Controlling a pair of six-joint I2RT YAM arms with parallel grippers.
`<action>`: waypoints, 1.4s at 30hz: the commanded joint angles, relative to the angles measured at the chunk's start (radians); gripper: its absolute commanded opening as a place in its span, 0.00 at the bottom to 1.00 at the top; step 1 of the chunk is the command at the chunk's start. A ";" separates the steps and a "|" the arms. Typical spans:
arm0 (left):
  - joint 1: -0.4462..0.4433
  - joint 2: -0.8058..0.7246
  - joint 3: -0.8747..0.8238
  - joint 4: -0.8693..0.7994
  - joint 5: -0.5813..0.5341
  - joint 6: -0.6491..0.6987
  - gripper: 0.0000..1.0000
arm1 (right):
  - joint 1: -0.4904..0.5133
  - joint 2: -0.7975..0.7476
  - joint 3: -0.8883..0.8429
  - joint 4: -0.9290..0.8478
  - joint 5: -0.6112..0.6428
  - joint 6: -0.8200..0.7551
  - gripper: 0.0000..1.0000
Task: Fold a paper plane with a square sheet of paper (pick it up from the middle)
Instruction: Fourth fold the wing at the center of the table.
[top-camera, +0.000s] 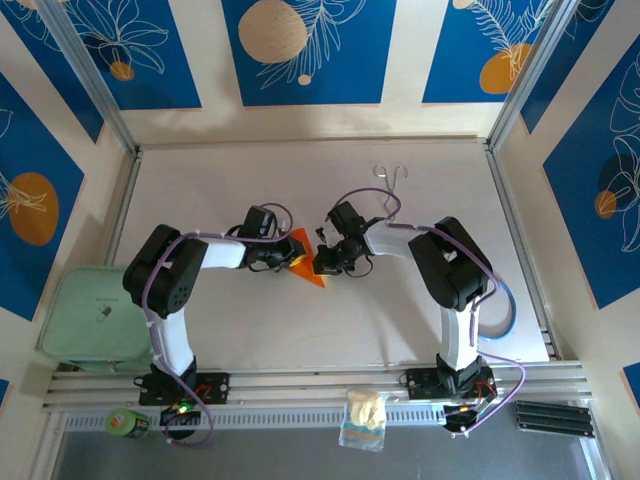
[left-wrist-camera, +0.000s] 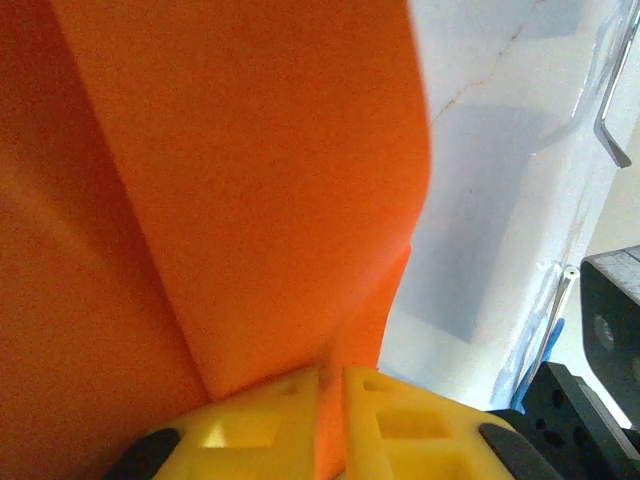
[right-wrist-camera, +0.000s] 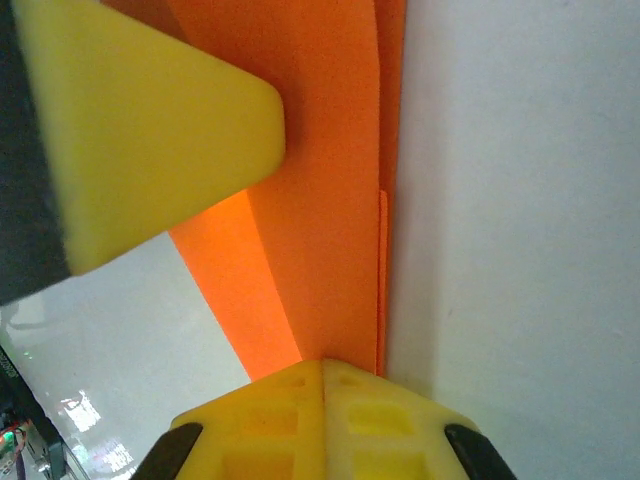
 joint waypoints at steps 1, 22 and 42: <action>0.009 -0.003 0.031 -0.100 -0.014 0.059 0.19 | 0.006 0.036 -0.010 -0.069 0.043 -0.035 0.02; 0.057 0.080 0.139 -0.127 -0.041 0.174 0.19 | 0.000 0.070 -0.022 -0.093 0.041 -0.059 0.02; 0.163 0.127 0.245 -0.289 -0.156 0.371 0.19 | -0.004 0.102 -0.022 -0.201 0.126 -0.122 0.02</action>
